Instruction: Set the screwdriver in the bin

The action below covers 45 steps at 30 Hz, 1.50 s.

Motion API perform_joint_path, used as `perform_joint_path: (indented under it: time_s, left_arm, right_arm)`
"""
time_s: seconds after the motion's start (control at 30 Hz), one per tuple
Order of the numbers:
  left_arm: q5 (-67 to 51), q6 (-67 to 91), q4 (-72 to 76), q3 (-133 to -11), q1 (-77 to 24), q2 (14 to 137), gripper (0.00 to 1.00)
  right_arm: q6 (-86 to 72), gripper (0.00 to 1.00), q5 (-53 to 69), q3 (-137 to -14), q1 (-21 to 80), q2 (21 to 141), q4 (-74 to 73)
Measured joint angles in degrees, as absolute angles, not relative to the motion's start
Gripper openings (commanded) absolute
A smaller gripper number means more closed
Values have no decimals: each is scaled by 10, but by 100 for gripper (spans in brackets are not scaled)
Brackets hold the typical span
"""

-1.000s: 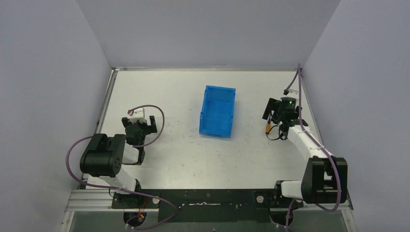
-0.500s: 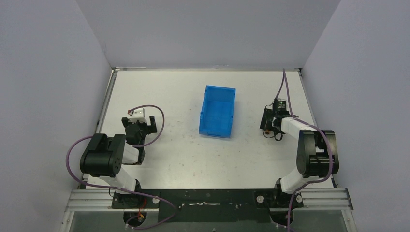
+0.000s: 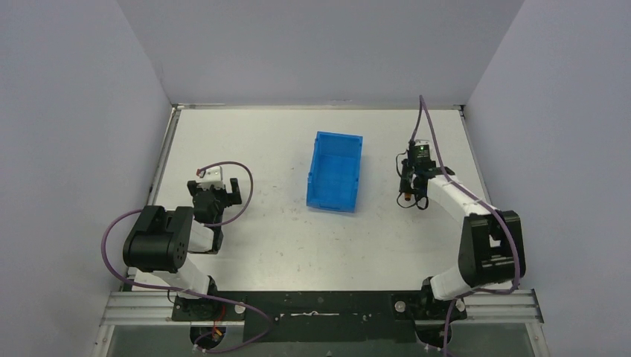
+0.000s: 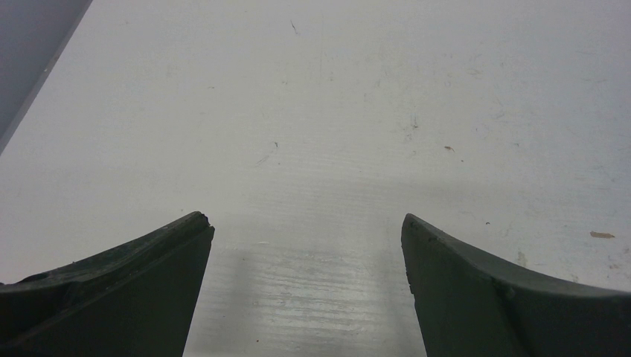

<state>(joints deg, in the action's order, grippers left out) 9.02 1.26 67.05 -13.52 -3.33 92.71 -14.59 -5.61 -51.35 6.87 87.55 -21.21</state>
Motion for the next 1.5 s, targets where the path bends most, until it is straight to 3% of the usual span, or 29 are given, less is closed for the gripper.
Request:
perform_joint_path:
  time_s: [0.3, 0.5, 0.7, 0.93, 1.17, 1.5]
  left_arm:
    - [90, 13, 670, -135, -33, 927, 97]
    - [90, 13, 670, -135, -33, 927, 97]
    - [90, 13, 670, -135, -33, 927, 97]
    - [90, 13, 670, -135, -33, 927, 97]
    - [90, 13, 670, -135, -33, 927, 97]
    - [90, 13, 670, -135, -33, 927, 97]
  right_arm:
    - [-178, 0, -84, -638, 165, 717, -269]
    - [-207, 0, -124, -702, 292, 708, -263]
    - [-220, 0, -131, -727, 382, 799, -237]
    - [-232, 0, -120, -727, 392, 954, -211]
    - [-248, 0, -100, -712, 392, 1026, -189]
    - [-254, 38, -96, -712, 394, 1100, -164]
